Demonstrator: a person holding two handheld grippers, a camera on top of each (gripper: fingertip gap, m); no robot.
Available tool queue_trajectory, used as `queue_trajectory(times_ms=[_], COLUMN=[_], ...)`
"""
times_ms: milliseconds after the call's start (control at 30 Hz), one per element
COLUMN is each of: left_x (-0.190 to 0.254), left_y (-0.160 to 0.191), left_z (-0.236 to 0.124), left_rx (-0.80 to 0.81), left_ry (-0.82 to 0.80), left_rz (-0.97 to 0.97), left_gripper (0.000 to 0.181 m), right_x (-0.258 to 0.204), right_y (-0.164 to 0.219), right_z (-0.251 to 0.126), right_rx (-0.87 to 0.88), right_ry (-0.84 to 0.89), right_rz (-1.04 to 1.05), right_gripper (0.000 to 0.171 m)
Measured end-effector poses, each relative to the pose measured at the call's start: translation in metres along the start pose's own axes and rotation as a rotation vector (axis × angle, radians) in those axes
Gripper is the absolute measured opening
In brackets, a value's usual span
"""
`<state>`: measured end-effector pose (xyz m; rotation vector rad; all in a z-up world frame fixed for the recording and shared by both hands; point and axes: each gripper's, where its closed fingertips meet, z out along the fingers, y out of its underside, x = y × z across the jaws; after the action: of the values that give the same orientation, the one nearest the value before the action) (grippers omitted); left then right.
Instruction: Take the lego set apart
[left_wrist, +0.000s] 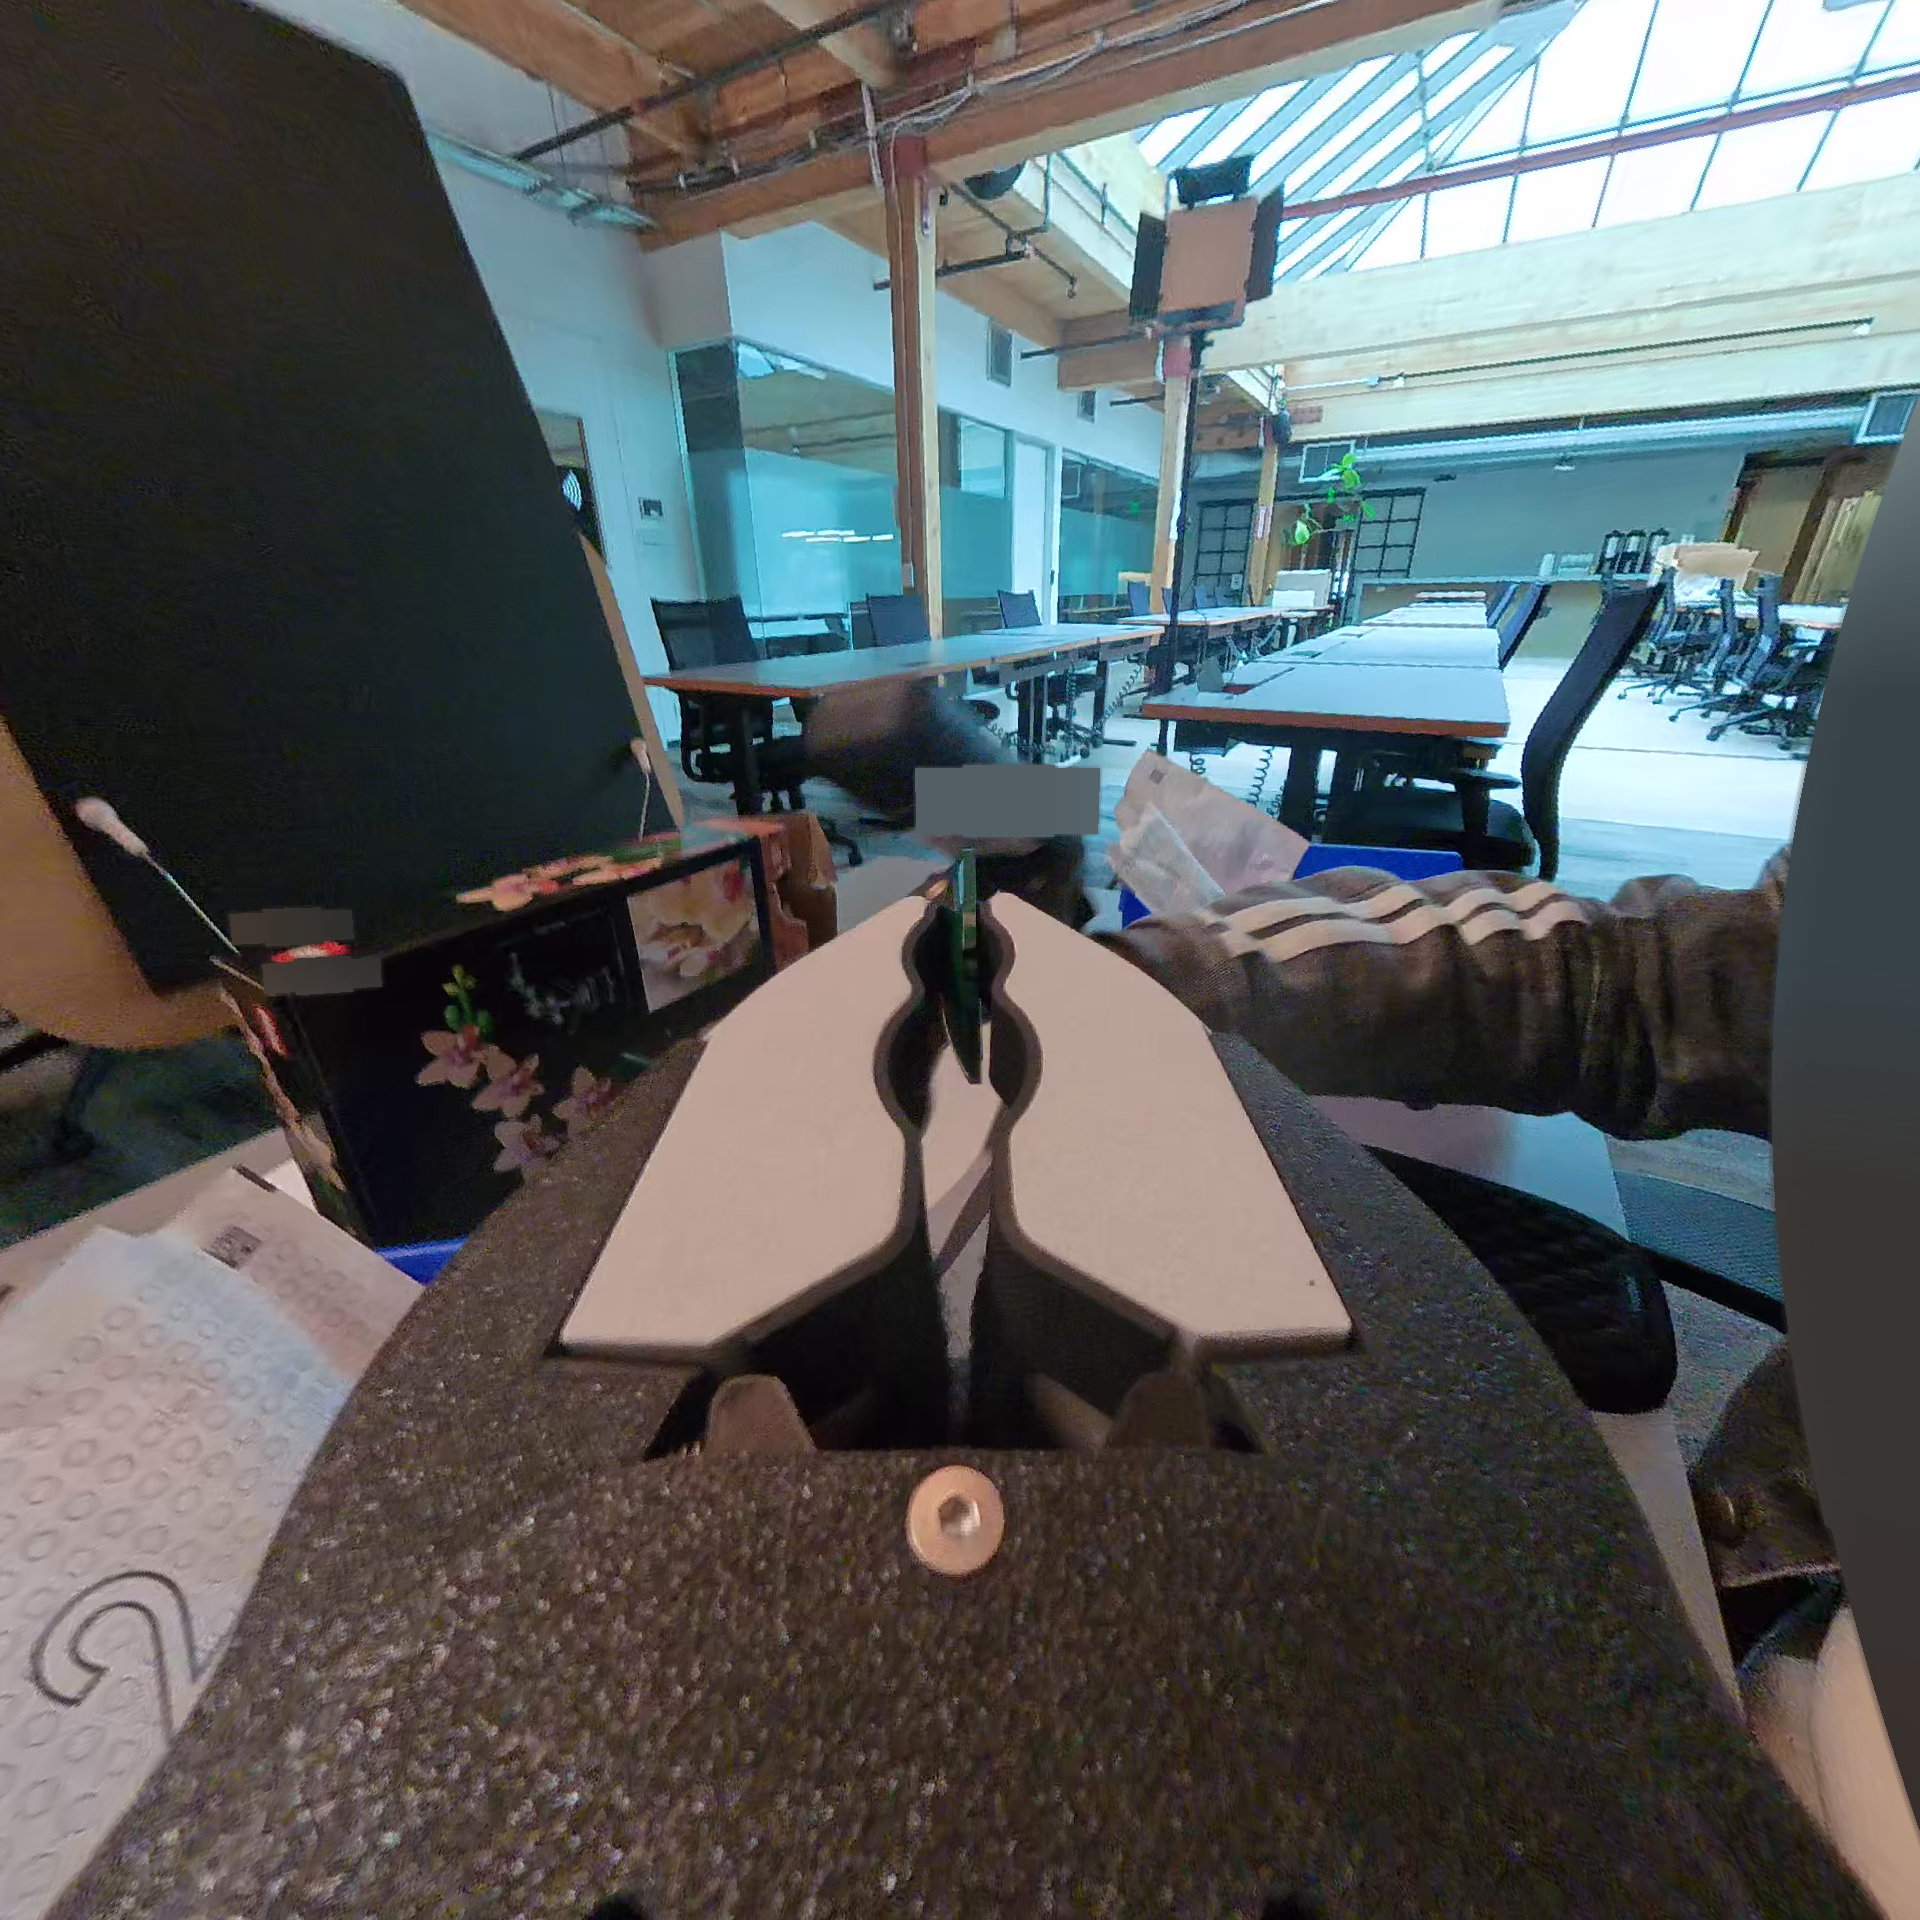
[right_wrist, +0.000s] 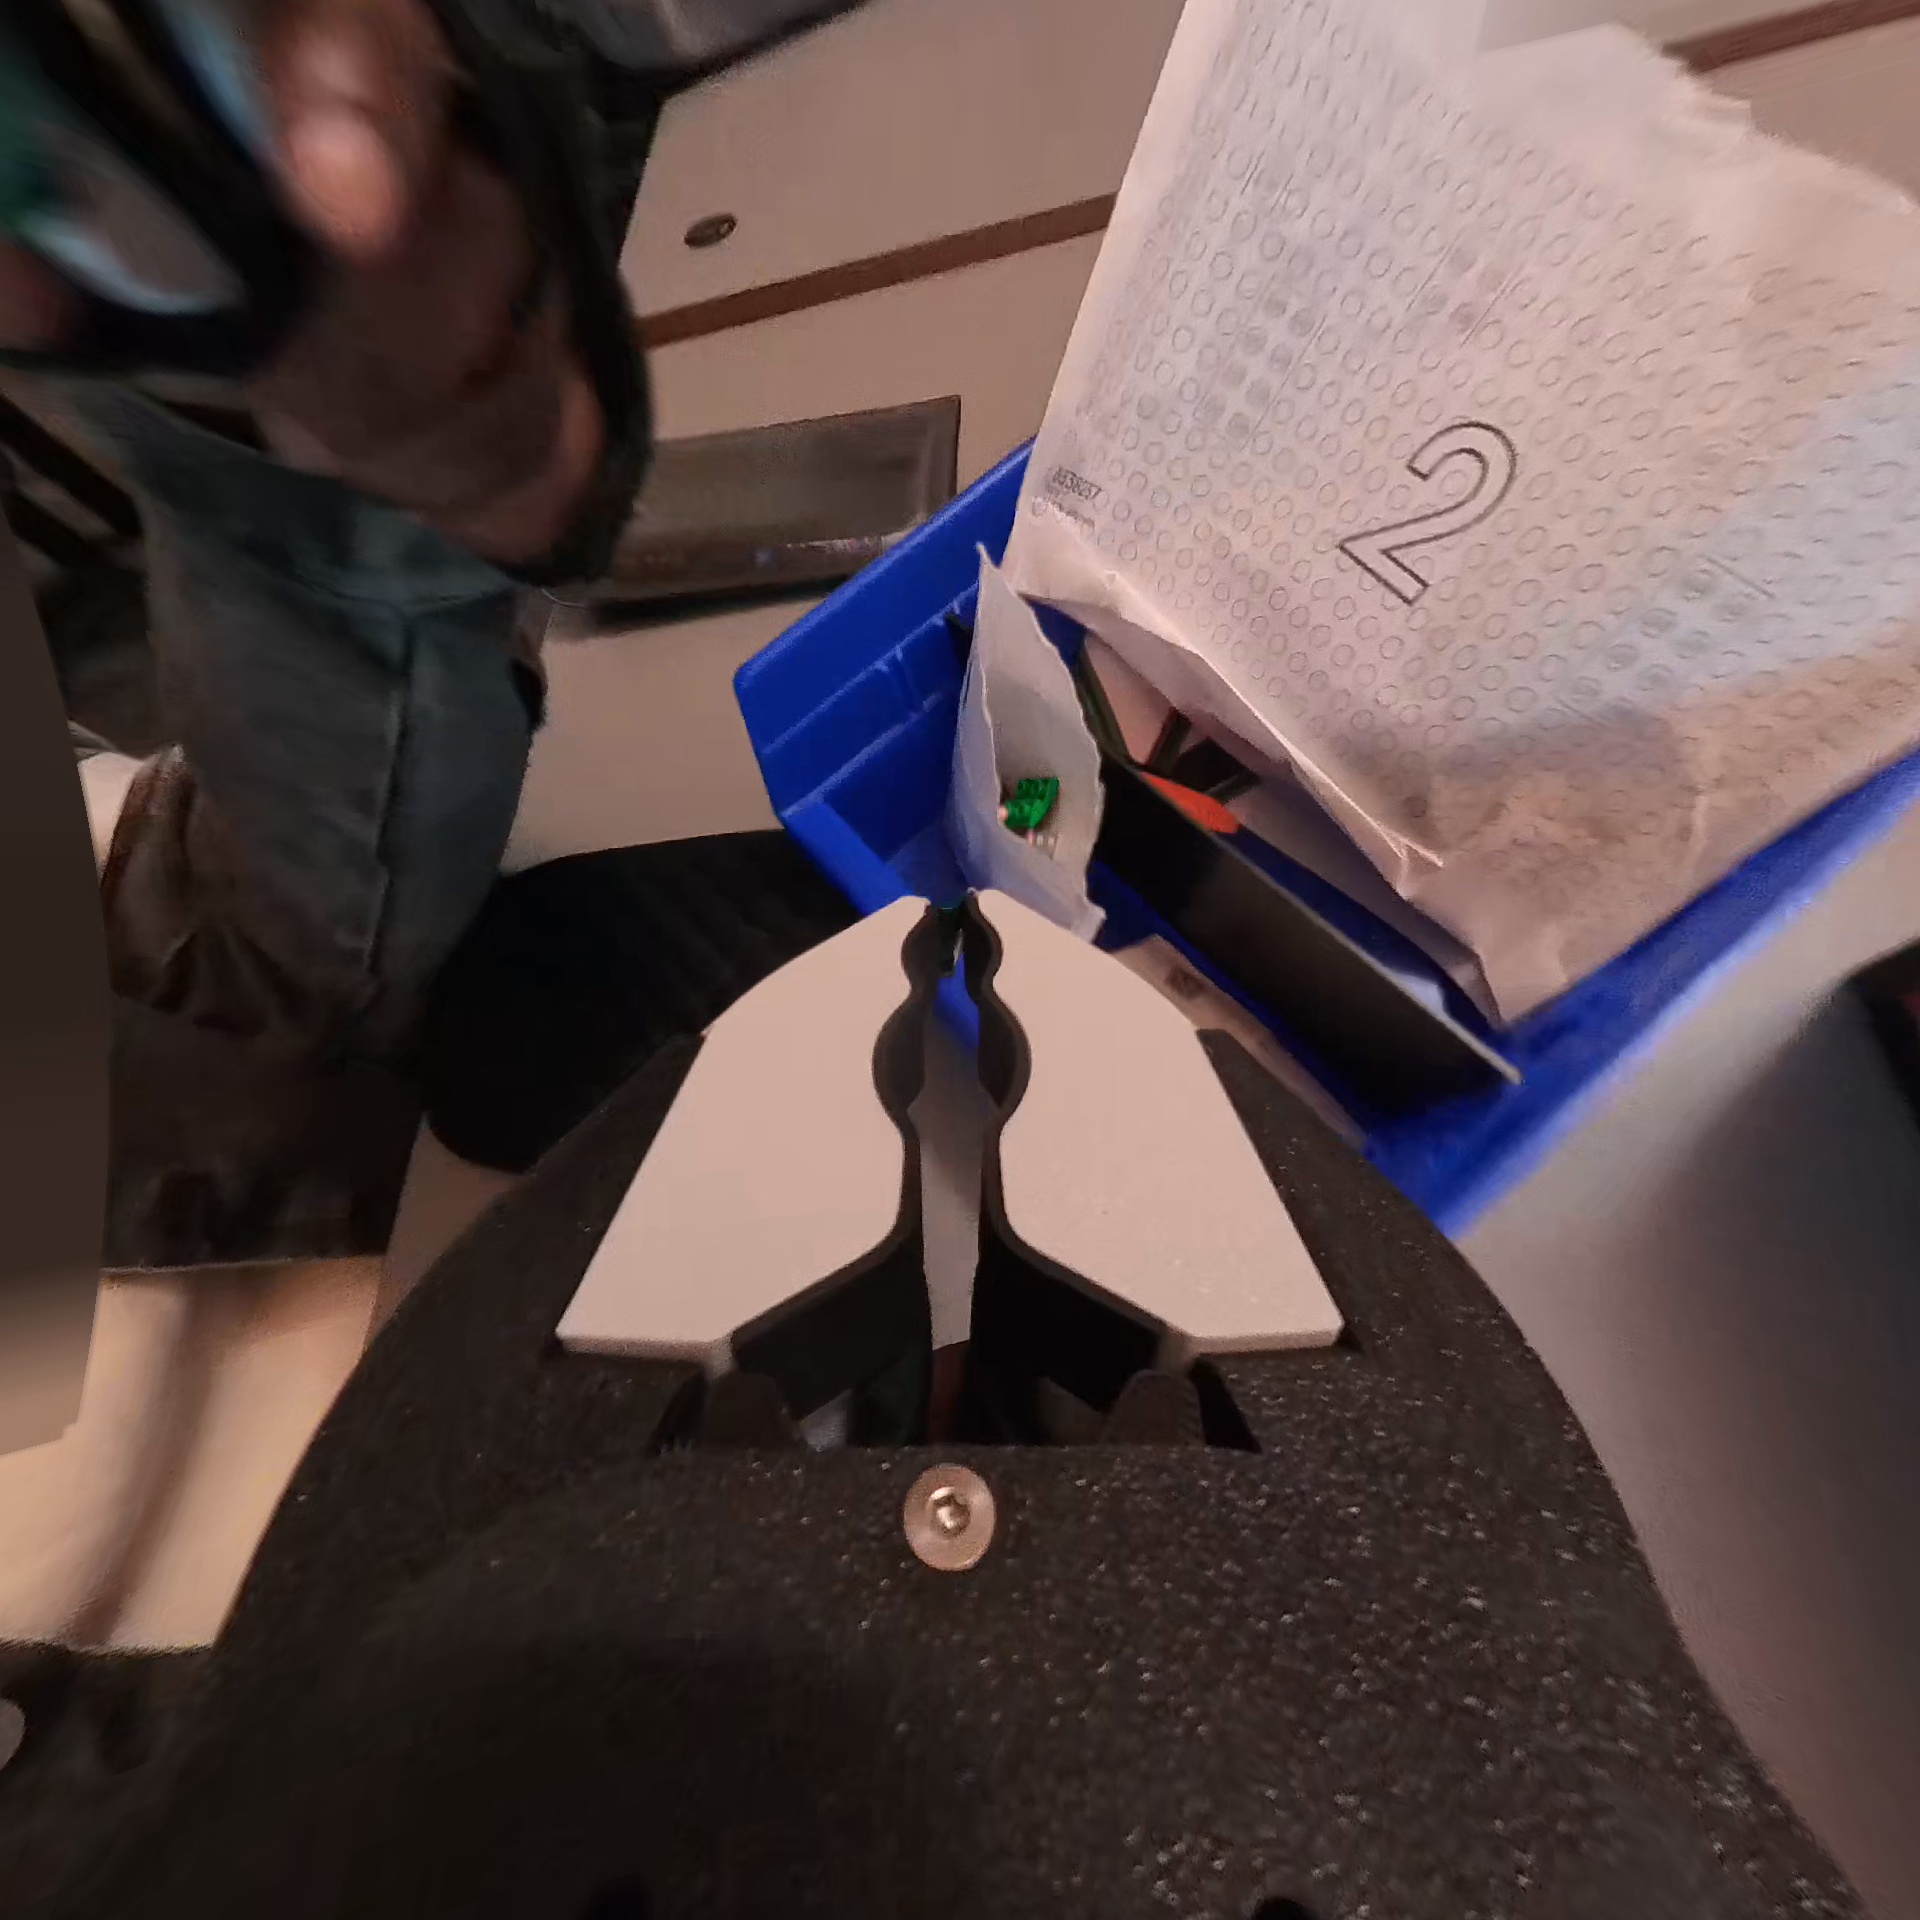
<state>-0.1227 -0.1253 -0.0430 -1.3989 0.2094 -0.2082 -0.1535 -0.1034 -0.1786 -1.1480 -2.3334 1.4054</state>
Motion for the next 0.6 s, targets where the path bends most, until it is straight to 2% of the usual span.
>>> queue_trajectory(times_ms=[100, 300, 433, 533, 600], left_x=[0.005, 0.008, 0.004, 0.003, 0.002], left_y=[-0.015, -0.023, -0.024, -0.025, -0.025], left_z=[-0.011, -0.024, -0.029, -0.031, -0.031], left_rx=[0.011, 0.034, 0.054, 0.062, 0.063], left_ry=[-0.012, -0.023, -0.031, -0.032, -0.037], left_rz=[0.038, 0.051, 0.041, 0.041, 0.044], left_gripper=[0.005, 0.006, 0.006, 0.006, 0.006], right_x=[0.004, 0.018, 0.022, 0.027, 0.032], right_y=[-0.012, -0.013, -0.002, -0.005, -0.011], right_z=[0.029, 0.071, 0.081, 0.078, 0.075], right_rx=[-0.078, -0.194, -0.254, -0.225, -0.187], right_ry=[-0.039, -0.015, -0.008, 0.021, 0.049], right_rz=[0.025, 0.022, 0.042, 0.022, 0.012], right_gripper=[0.004, 0.004, 0.018, 0.031, 0.032])
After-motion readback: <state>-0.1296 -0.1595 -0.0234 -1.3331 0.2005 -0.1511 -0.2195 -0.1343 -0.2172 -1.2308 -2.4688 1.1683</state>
